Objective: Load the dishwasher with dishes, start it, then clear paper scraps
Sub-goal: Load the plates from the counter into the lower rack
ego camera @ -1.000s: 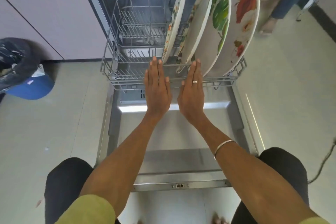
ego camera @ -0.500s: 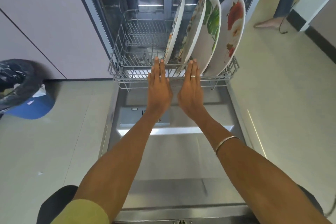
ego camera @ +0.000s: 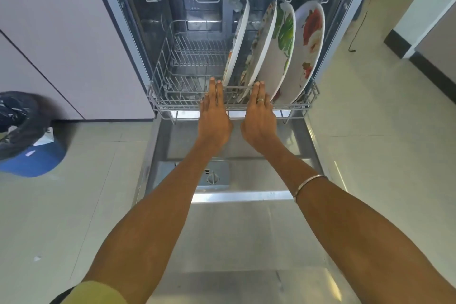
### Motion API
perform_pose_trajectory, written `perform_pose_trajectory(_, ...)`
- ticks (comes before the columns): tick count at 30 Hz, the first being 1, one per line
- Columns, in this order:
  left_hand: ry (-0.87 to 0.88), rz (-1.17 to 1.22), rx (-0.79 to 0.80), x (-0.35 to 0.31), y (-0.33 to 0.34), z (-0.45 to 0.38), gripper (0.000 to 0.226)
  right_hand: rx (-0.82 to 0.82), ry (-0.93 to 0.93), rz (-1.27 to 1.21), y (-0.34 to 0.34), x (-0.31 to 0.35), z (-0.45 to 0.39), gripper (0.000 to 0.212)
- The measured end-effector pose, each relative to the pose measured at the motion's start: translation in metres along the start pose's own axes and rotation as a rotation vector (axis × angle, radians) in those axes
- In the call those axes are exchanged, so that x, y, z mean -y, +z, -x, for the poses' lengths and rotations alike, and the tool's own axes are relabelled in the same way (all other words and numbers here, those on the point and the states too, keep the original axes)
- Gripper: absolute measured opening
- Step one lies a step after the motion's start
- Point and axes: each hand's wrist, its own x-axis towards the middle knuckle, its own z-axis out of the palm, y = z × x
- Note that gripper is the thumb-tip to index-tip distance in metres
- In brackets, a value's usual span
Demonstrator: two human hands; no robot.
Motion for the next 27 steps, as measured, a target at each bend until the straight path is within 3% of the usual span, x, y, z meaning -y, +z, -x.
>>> perform_pose_trajectory(18,-0.032,0.05,0.111,0.014,0.016,-0.104,0.108,0.025,-0.026,0.103,-0.008,-0.007,-0.104,0.091)
perform_pose_trajectory(23,-0.048,0.073,0.152,0.019,0.011,-0.14,0.097,0.039,-0.012,0.11,-0.019,-0.005,-0.144,0.08)
perform_pose_trajectory(27,-0.022,0.085,0.113,0.021,0.021,-0.136,0.104,0.023,-0.021,0.165,-0.008,-0.003,-0.144,0.09)
